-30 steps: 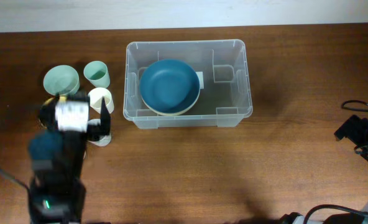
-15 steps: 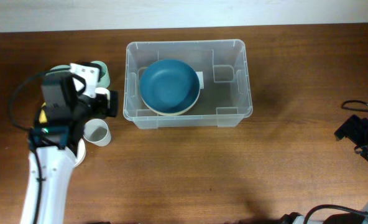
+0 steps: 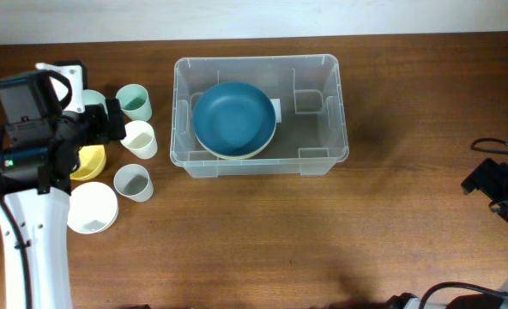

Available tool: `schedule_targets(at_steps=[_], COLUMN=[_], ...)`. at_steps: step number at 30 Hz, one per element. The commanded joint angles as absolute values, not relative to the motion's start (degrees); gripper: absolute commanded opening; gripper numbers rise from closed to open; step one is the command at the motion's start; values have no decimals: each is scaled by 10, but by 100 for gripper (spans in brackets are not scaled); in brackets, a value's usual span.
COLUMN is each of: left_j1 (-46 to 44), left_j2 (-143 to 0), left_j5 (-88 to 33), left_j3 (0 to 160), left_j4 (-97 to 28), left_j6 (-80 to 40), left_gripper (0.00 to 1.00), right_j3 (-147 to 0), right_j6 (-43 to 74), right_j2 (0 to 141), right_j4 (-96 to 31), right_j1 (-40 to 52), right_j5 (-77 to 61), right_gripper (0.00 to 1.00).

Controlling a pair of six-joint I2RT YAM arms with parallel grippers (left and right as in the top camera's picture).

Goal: Pack container
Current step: 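Move the left gripper toward the white bowl at front left, then grip the white bowl rim with the left gripper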

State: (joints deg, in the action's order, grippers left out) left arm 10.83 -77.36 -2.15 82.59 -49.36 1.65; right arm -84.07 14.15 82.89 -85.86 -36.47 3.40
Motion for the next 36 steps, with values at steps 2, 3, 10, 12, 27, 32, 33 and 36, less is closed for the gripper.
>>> schedule_targets(at_steps=[2,3,10,12,27,32,33,36], left_j1=[136,150,237,241,241,246,249,263], left_j2=[-788,-791,-811,-816,-911,-960,-969,-995], left_j5=[87,101,71,52,99,109,112,114], left_j3=[826,826,826,826,825,825,825,825], left_j4=[-524,-533,-552,-564,-761,-755,-755,-756], left_j6=[-174,-208,-281,-280,-281,-290,-298,-307], left_gripper=[100,100,100,100,100,100,100,100], right_j3=[-838,-838,-838,-838,-838,-838,-838,-838], right_j6=[140,139,139,140,139,140,139,140], right_j2=[832,832,832,832,832,832,832,832], right_j4=[-859,-859,-859,-859,-859,-859,-859,-859], right_j1=[-368,-368,-368,-368,-368,-368,-368,-368], right_j5=[32,32,32,32,32,32,32,32], right_gripper=[99,99,99,99,99,99,99,99])
